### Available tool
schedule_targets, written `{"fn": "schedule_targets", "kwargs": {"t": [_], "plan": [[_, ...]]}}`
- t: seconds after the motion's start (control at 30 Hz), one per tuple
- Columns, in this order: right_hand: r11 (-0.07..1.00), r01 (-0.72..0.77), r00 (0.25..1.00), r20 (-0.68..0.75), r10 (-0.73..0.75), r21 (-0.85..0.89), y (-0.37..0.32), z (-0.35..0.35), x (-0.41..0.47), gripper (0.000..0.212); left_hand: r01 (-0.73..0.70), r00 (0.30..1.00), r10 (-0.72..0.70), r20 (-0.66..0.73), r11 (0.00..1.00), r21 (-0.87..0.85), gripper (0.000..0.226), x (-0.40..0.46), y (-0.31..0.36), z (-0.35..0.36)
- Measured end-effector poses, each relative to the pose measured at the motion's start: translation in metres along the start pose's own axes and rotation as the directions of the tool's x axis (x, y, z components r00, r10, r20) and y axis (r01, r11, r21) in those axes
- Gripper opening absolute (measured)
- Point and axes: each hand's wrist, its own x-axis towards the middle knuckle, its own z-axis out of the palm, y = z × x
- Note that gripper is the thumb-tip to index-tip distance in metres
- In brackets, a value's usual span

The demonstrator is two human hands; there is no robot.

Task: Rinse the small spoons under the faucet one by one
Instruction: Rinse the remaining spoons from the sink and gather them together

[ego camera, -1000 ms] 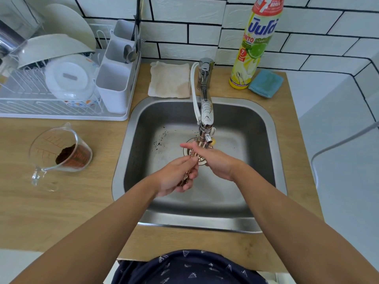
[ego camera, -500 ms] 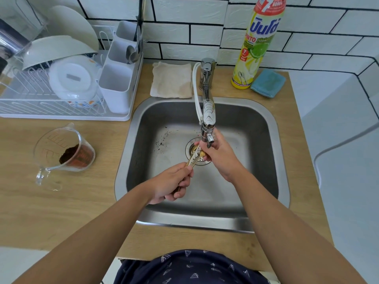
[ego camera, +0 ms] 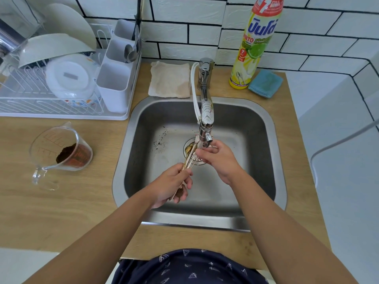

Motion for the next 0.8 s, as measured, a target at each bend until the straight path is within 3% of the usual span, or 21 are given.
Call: {"fn": "schedule_targets", "kwargs": {"t": [0.13,0.3,0.47,0.53,0.63,0.8], "plan": [[0.991,-0.03,0.998,-0.052,0.037,0.129,0.009,0.003,0.0,0.022,-0.005,0.999,0.005,-0.043,1.0,-0.008,0.024,-0.003,0.002,0.0],[0.983,0.004,0.997,-0.083,0.012,0.183,0.007,0.004,-0.006,0.027,-0.019,0.997,0.013,-0.073,0.996,-0.083,0.022,-0.004,0.006,-0.003],[0.881,-0.044,0.993,0.118,-0.013,0.471,0.002,-0.003,-0.012,0.029,-0.008,1.0,0.003,-0.021,0.975,-0.22,0.021,-0.007,0.012,-0.008],[0.896,-0.027,0.994,0.11,-0.025,0.444,0.002,-0.003,-0.011,0.024,0.006,1.0,-0.005,0.005,0.981,-0.193,0.021,-0.007,0.012,-0.008],[0.966,0.047,0.998,-0.051,-0.035,0.255,0.003,0.003,-0.008,0.004,0.004,0.999,0.003,0.054,0.992,-0.123,0.021,-0.006,0.009,-0.006],[0.996,0.086,0.979,-0.182,-0.088,-0.022,0.009,0.005,-0.005,0.011,0.011,0.998,-0.004,0.064,0.994,-0.112,0.029,0.0,0.002,-0.005]]}}
